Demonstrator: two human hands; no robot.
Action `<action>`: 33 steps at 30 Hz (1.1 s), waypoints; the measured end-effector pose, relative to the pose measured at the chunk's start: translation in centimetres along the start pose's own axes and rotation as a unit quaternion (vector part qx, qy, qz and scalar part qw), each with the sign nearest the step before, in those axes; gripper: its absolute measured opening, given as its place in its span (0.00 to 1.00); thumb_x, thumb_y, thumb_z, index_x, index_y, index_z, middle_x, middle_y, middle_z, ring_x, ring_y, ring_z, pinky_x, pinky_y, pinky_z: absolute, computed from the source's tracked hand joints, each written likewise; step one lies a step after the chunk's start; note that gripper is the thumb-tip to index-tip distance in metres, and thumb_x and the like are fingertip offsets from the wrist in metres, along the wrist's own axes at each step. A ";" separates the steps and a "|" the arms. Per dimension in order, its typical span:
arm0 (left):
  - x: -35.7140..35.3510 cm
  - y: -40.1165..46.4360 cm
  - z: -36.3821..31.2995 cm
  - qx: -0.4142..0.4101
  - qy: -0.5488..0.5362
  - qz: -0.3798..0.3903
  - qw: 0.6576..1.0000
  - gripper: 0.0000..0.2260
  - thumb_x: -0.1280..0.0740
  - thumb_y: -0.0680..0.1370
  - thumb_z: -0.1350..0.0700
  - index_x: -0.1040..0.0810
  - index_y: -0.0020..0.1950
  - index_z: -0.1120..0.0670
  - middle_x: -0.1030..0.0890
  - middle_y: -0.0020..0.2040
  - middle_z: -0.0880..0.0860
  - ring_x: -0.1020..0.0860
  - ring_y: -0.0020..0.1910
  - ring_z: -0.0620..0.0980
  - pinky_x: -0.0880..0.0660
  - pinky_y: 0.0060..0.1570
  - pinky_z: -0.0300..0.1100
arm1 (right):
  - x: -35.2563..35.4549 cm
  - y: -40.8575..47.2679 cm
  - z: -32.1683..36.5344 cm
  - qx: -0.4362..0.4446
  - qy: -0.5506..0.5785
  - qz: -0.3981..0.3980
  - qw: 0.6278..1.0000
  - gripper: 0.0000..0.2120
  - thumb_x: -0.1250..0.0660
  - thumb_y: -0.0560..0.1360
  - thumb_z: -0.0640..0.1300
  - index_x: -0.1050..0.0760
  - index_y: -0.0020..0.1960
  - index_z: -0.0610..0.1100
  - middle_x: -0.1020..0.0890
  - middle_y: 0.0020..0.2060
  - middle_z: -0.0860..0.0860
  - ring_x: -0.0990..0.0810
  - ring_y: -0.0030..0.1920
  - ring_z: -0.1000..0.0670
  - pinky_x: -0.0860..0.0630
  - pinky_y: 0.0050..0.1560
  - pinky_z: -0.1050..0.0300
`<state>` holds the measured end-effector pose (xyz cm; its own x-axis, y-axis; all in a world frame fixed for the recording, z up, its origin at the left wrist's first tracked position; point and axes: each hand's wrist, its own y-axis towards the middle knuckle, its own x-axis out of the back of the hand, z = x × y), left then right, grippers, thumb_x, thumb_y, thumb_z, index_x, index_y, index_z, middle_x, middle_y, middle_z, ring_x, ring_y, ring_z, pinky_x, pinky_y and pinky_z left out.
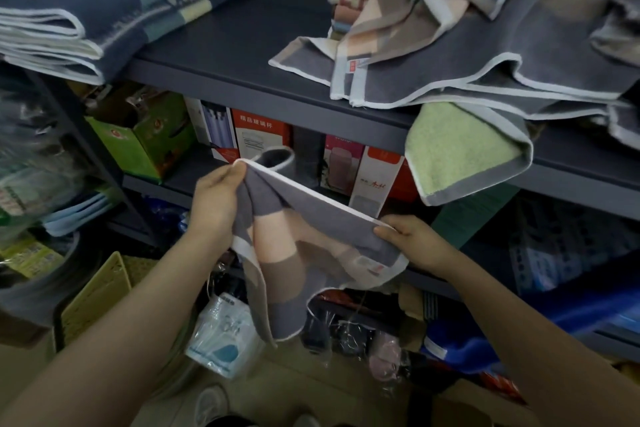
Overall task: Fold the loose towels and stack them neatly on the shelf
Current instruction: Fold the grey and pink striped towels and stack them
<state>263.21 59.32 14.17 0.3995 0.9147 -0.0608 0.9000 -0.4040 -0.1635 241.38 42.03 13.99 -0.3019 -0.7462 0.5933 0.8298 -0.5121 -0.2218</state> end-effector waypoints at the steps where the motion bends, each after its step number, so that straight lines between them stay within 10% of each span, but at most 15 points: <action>1: 0.0 0.3 0.2 0.019 -0.013 -0.013 1.000 0.11 0.34 0.76 0.49 0.18 0.34 0.42 0.17 0.36 0.45 0.20 0.44 0.48 0.27 0.42 0.44 | 0.0 0.0 0.1 0.000 0.002 0.000 1.000 0.14 0.40 0.79 0.42 0.24 0.47 0.30 0.20 0.44 0.35 0.23 0.43 0.43 0.30 0.43 0.54; 7: -1.1 0.5 0.2 0.016 0.142 0.047 0.989 0.06 0.32 0.75 0.53 0.27 0.48 0.49 0.24 0.44 0.44 0.25 0.43 0.40 0.31 0.36 0.34 | -1.3 0.1 2.3 0.009 0.142 -0.073 0.987 0.08 0.35 0.76 0.41 0.29 0.50 0.52 0.21 0.45 0.47 0.20 0.43 0.50 0.24 0.45 0.57; 11: -2.4 -2.0 -0.4 -0.079 0.141 0.143 0.976 0.05 0.34 0.76 0.60 0.22 0.42 0.51 0.21 0.42 0.44 0.24 0.40 0.32 0.30 0.41 0.24 | -1.8 -0.4 4.9 0.071 0.223 -0.073 0.969 0.11 0.40 0.78 0.35 0.24 0.45 0.50 0.22 0.42 0.47 0.24 0.41 0.52 0.28 0.39 0.63; 18: -3.6 -5.2 -3.3 -0.036 -0.020 0.299 0.953 0.15 0.28 0.66 0.56 0.22 0.51 0.47 0.17 0.37 0.47 0.19 0.37 0.45 0.23 0.35 0.35 | -2.0 -1.6 7.4 0.075 0.331 0.011 0.941 0.10 0.42 0.77 0.32 0.25 0.52 0.42 0.20 0.41 0.46 0.19 0.39 0.53 0.22 0.38 0.62; 26: -4.0 -6.7 -2.5 -0.074 0.005 0.261 0.963 0.09 0.35 0.75 0.64 0.19 0.42 0.52 0.17 0.36 0.48 0.20 0.35 0.43 0.23 0.36 0.34 | -2.8 -3.3 7.6 0.095 0.181 -0.137 0.969 0.03 0.31 0.72 0.37 0.23 0.45 0.39 0.17 0.35 0.43 0.18 0.37 0.45 0.21 0.46 0.49; 30: -4.2 -6.9 -2.6 -0.087 0.019 0.206 0.975 0.14 0.37 0.78 0.59 0.17 0.38 0.45 0.17 0.36 0.46 0.20 0.37 0.42 0.24 0.40 0.36 | -2.7 -3.6 7.8 0.213 -0.043 -0.252 0.943 0.03 0.30 0.71 0.42 0.21 0.42 0.43 0.24 0.40 0.50 0.26 0.44 0.50 0.29 0.46 0.60; 33: -4.4 -7.2 -2.8 -0.077 -0.001 0.200 0.977 0.15 0.38 0.78 0.59 0.17 0.38 0.45 0.16 0.37 0.47 0.20 0.38 0.42 0.23 0.41 0.36 | -2.2 -3.2 8.0 0.236 -0.002 -0.190 0.953 0.04 0.34 0.75 0.42 0.26 0.43 0.41 0.24 0.37 0.49 0.26 0.39 0.51 0.29 0.40 0.57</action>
<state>255.51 58.19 18.39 0.7237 0.6839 -0.0926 0.6882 -0.7251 0.0231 243.12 48.74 19.54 -0.6218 -0.5427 0.5647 0.7797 -0.4963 0.3816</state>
